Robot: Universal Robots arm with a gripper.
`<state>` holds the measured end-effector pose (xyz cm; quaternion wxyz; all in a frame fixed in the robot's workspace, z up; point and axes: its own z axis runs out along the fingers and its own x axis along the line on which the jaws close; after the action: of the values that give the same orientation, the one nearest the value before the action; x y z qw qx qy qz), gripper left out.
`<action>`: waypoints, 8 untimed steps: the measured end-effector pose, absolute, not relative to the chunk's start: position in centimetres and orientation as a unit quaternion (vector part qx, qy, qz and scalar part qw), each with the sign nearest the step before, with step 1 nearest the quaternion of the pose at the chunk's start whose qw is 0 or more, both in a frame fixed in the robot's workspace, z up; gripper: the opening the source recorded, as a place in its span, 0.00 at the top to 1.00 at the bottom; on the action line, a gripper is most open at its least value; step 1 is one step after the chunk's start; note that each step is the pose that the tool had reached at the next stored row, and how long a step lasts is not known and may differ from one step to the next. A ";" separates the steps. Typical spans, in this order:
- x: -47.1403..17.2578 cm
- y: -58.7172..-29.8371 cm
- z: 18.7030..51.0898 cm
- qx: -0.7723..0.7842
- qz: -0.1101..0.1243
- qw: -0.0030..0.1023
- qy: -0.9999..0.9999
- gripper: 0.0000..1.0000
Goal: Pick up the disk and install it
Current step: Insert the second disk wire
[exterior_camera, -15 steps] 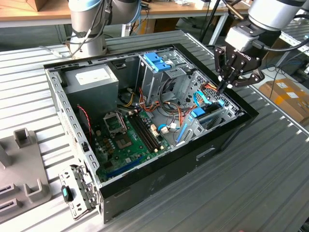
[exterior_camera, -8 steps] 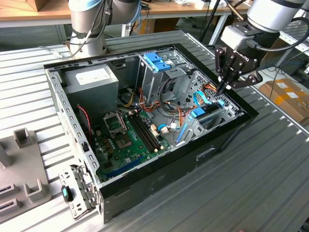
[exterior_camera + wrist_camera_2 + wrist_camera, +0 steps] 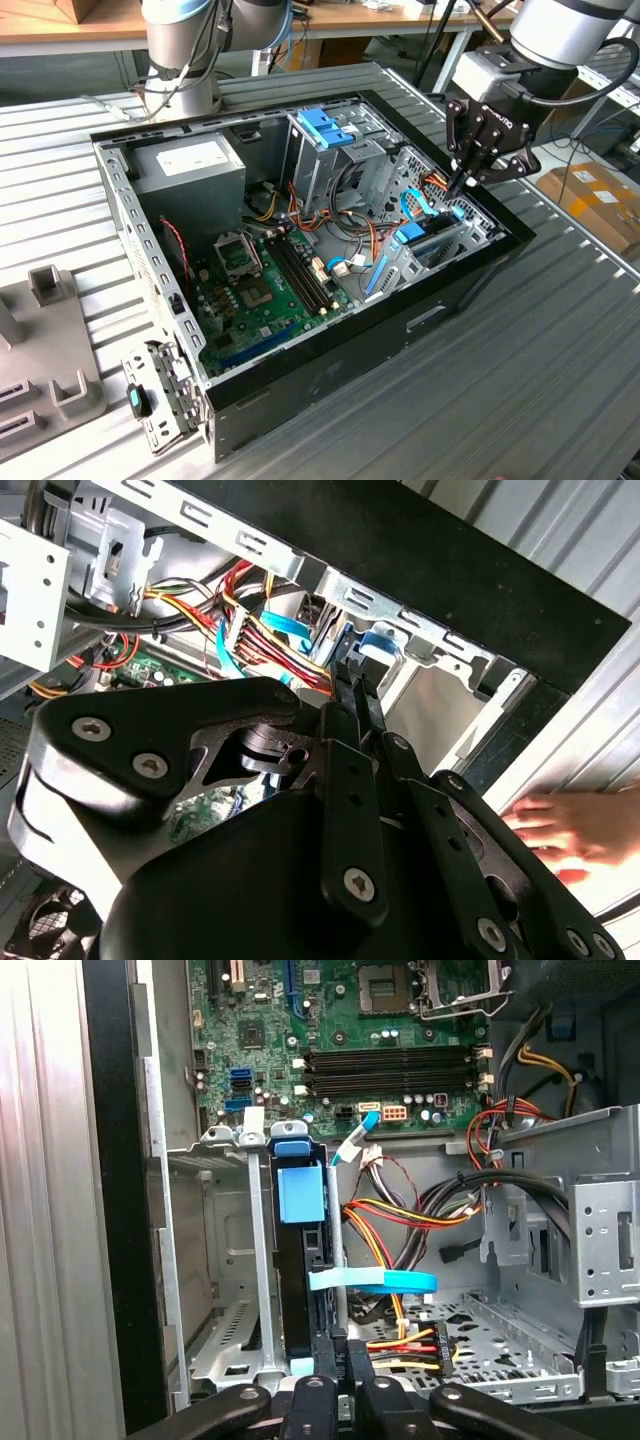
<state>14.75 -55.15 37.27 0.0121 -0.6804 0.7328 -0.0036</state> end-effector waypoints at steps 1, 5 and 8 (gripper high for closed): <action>14.8 -55.1 37.3 -0.680 -0.001 0.009 0.733 0.84; 14.8 -55.1 37.3 -0.680 0.006 0.002 0.733 0.84; 14.8 -55.1 37.2 -0.682 0.006 0.002 0.731 0.84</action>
<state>14.77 -55.15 37.22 0.0015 -0.6821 0.7312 0.0062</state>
